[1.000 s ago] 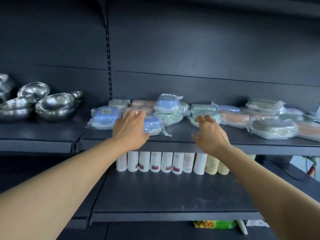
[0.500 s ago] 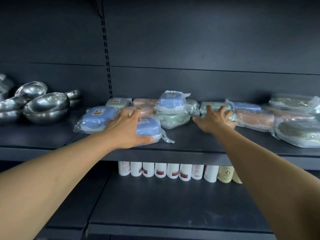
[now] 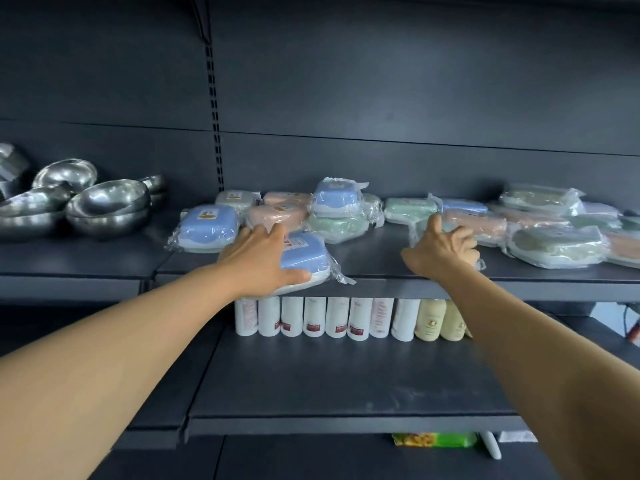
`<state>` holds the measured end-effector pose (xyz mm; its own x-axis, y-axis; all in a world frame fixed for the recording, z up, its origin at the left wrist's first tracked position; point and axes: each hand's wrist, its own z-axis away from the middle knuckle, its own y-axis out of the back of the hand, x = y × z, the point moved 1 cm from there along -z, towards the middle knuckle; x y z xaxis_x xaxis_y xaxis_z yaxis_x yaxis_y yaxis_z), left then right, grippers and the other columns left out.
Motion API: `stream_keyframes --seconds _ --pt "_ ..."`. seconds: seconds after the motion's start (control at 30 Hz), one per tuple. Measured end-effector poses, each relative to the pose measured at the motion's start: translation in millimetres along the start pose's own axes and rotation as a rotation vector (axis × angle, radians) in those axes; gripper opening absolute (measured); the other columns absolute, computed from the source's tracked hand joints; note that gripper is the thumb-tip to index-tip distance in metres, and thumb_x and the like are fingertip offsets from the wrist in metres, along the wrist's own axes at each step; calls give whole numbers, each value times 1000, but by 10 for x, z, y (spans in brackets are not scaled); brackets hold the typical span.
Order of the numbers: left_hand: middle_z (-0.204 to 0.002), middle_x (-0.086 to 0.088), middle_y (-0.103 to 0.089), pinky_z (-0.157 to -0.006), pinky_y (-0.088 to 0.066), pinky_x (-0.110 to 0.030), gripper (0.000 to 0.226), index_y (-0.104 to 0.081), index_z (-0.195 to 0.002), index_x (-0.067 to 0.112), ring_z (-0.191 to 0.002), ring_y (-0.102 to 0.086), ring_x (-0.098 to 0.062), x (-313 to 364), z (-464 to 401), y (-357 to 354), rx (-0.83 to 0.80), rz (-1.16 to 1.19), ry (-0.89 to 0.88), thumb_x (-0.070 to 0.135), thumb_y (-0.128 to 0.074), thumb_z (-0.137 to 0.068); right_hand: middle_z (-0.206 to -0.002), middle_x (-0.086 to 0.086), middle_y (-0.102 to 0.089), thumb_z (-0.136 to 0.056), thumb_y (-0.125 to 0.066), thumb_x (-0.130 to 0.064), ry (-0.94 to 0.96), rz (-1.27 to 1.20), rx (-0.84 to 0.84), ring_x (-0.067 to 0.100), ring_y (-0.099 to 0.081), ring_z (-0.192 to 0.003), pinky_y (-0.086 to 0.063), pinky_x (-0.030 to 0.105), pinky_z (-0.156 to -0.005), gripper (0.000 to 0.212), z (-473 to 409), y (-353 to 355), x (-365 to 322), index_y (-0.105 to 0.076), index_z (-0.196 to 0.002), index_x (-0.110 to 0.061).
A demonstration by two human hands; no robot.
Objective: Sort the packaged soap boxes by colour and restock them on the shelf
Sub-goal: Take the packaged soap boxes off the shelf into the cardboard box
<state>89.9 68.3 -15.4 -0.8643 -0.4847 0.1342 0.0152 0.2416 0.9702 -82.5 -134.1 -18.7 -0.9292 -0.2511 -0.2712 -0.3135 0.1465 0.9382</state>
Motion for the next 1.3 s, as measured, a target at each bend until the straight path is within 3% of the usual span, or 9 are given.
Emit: stream_keyframes --seconds 0.1,0.2,0.3,0.5,0.67,0.9,1.0,1.3 --pt "-133 -6 -42 -89 -42 -41 78 -33 -132 23 -123 -38 -27 -1 239 11 66 5 -36 70 -57 -74 -135 34 -28 -80 -62 -37 -7 11 -33 47 -38 -121 -36 46 -97 78 170 154 137 -15 -141 -20" --pt "-132 -1 -43 -86 -43 -39 81 -34 -133 23 -120 -41 -23 -57 517 18 96 47 -43 70 -59 -73 -133 31 -35 -77 -64 -46 12 -23 -19 45 -40 -121 -36 46 -98 92 448 253 215 -10 -146 -19" --pt "-121 2 -46 -87 -45 -40 80 -36 -127 23 -114 -43 -22 -157 801 -23 62 127 -23 69 -64 -69 -130 24 -42 -75 -63 -51 70 -132 24 41 -39 -120 -36 44 -96 86 879 310 265 -21 -142 -17" --pt "-117 -2 -47 -84 -48 -41 75 -39 -121 22 -105 -48 -25 -438 1376 -575 -148 238 79 60 -71 -66 -133 18 -39 -75 -66 -39 285 -157 -2 38 -36 -121 -34 43 -96 72 1935 138 343 -34 -138 -20" --pt "-117 -4 -50 -84 -49 -40 73 -40 -118 20 -104 -51 -26 -627 1895 -1394 -324 270 212 54 -74 -64 -141 12 -33 -76 -67 -36 355 -88 -219 34 -31 -126 -32 41 -102 77 2553 -550 600 -29 -142 -22" --pt "-115 -3 -52 -80 -50 -37 74 -40 -110 18 -106 -53 -26 -655 2618 -2607 -529 285 400 63 -74 -61 -138 8 -34 -75 -67 -41 378 25 -556 29 -32 -126 -33 39 -104 82 3048 -1828 1088 -27 -144 -23" --pt "-126 -6 -50 -87 -48 -38 84 -40 -122 13 -112 -51 -29 -603 2893 -3195 -570 315 497 64 -71 -64 -138 6 -34 -75 -67 -41 410 57 -681 27 -33 -125 -33 37 -103 81 3172 -2375 1298 -27 -143 -24" --pt "-124 -14 -54 -86 -44 -33 79 -42 -123 6 -114 -52 -31 -480 3522 -4723 -565 323 804 57 -70 -71 -136 4 -35 -72 -70 -40 544 135 -989 26 -33 -125 -35 40 -102 84 3491 -4018 1811 -27 -143 -27"
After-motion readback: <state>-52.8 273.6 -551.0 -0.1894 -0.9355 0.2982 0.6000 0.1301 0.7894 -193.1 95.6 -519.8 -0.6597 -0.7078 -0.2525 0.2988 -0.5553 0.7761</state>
